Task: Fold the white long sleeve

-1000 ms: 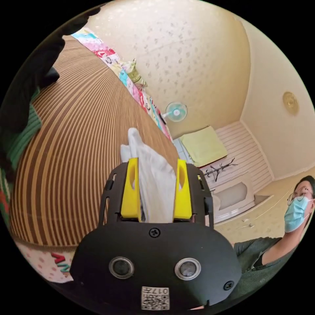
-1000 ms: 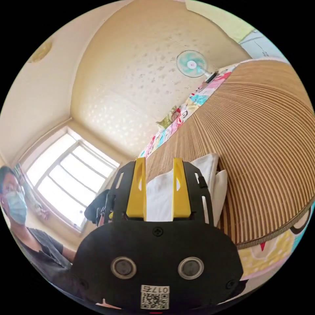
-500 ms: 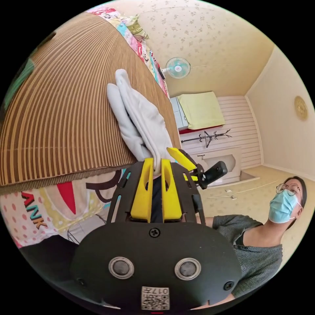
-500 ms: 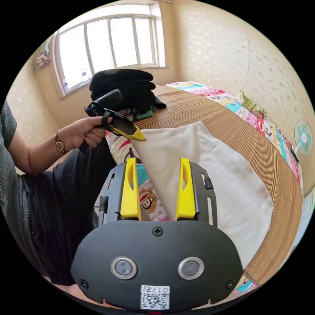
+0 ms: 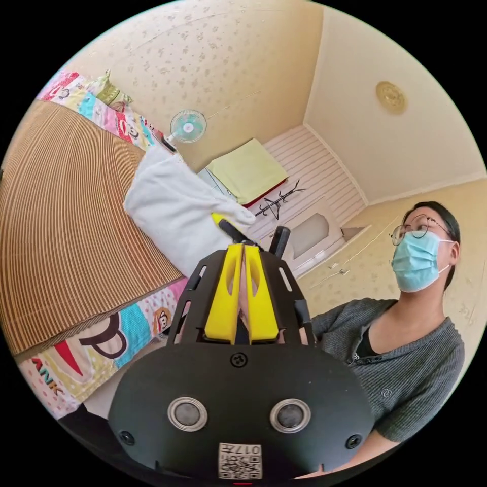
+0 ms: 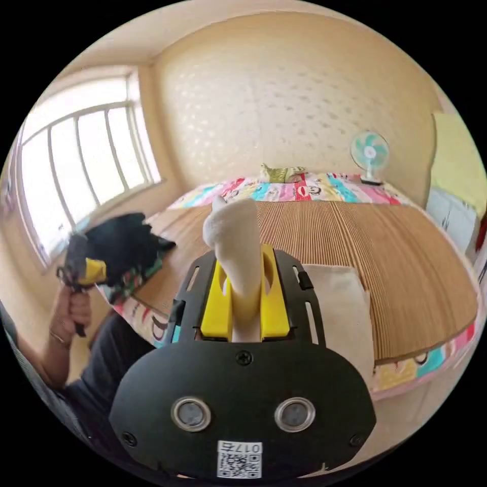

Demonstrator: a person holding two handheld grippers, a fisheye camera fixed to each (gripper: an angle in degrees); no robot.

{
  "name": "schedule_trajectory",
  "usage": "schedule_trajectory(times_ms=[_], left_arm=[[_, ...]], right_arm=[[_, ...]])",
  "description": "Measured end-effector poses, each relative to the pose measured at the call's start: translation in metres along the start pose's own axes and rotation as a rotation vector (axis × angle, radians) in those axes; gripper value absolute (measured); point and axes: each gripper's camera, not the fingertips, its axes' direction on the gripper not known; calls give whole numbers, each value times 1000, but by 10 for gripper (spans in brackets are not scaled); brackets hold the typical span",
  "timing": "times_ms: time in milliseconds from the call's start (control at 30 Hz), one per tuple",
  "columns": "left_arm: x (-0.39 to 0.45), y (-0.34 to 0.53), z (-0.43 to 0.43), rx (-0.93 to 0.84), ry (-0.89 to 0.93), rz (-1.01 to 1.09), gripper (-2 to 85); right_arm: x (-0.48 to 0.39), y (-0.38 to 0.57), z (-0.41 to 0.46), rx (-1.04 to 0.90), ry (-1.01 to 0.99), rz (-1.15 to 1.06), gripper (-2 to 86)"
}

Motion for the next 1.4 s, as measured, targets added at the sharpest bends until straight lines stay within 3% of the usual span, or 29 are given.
schedule_trajectory(times_ms=[67, 167, 300, 400, 533, 600, 767, 900, 933, 1000, 1100, 1233, 1400], left_arm=[[-14, -2, 29, -87, 41, -42, 32], [-39, -1, 82, -166, 71, -121, 86], [-84, -12, 162, -293, 8, -276, 186], [-107, -23, 214, -374, -77, -308, 207], [-127, -27, 266, -472, -45, -357, 189], [-137, -19, 292, -526, -25, -415, 127], [-107, 2, 300, -513, 85, -358, 77], [-29, 36, 304, -640, 127, -206, 78], [-19, 40, 302, -652, 99, -179, 79], [18, 49, 282, -629, 61, -45, 62], [44, 60, 256, -615, 92, 58, 30], [35, 75, 231, -637, 8, 47, 43], [-13, 97, 192, -593, -29, -167, 81]], right_arm=[[102, 36, -47, 155, -129, 306, 99], [182, 103, -87, 237, -92, 506, 91], [244, 179, -106, 117, -15, 692, 89], [271, 235, -124, 31, -32, 788, 108], [288, 289, -158, 58, -244, 850, 156], [295, 303, -162, 47, -327, 886, 179], [330, 329, -126, 48, -625, 966, 240], [346, 326, -90, 83, -851, 943, 233], [350, 325, -87, 184, -962, 898, 229], [363, 315, -84, 208, -1060, 843, 224], [391, 277, -112, 294, -1067, 600, 218], [477, 203, -188, 501, -995, 383, 215], [621, 126, -266, 440, -796, 354, 220]])
